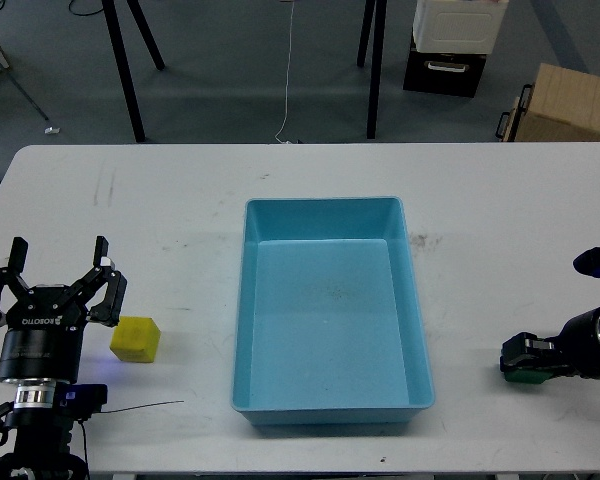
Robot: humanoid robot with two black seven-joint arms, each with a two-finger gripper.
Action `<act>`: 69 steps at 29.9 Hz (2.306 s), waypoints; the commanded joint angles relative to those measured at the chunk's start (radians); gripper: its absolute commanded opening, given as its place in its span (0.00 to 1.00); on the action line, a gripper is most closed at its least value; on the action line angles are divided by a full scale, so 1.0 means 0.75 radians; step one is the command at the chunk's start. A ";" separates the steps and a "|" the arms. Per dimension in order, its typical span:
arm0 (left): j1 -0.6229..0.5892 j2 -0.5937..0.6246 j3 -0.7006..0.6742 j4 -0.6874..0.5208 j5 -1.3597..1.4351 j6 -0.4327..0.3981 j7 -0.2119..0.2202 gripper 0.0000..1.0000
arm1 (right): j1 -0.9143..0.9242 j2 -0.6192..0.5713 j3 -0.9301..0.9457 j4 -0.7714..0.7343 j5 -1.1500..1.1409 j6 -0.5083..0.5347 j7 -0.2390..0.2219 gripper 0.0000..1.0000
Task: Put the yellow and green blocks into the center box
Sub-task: 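Carry the green cube with the right gripper over the blue tray, then release the green cube in the tray and lift the right gripper away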
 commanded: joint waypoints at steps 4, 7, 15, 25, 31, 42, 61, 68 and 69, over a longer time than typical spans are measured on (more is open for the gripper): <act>0.000 0.001 0.001 0.007 0.000 0.000 0.000 1.00 | 0.066 -0.043 0.098 0.052 0.023 -0.036 0.000 0.01; 0.000 0.001 0.001 0.007 0.000 0.000 0.000 1.00 | 0.221 -0.001 0.135 0.030 0.101 -0.036 -0.004 0.01; -0.008 -0.001 0.036 0.007 -0.002 0.000 -0.004 1.00 | 0.723 0.610 -0.271 -0.162 0.342 -0.085 -0.027 0.01; -0.006 -0.003 0.038 0.009 -0.002 0.000 -0.008 1.00 | 0.686 0.977 -0.450 -0.285 0.338 -0.093 -0.029 0.19; -0.006 -0.003 0.058 0.021 -0.002 0.000 -0.010 1.00 | 0.670 0.992 -0.431 -0.299 0.347 -0.161 -0.025 1.00; -0.024 0.001 0.066 0.019 -0.002 0.000 -0.006 1.00 | 0.670 0.724 0.008 -0.463 0.659 -0.163 -0.023 1.00; -0.114 0.015 0.068 0.021 0.002 0.000 0.002 1.00 | -0.329 -0.066 1.139 -0.588 2.048 0.000 0.303 1.00; -0.172 0.017 0.068 0.030 0.004 0.015 0.006 1.00 | -0.539 -0.060 1.181 -0.512 2.063 0.000 0.366 1.00; -0.176 0.019 0.068 0.030 0.004 0.020 0.008 1.00 | -0.539 -0.062 1.183 -0.518 2.056 0.000 0.366 1.00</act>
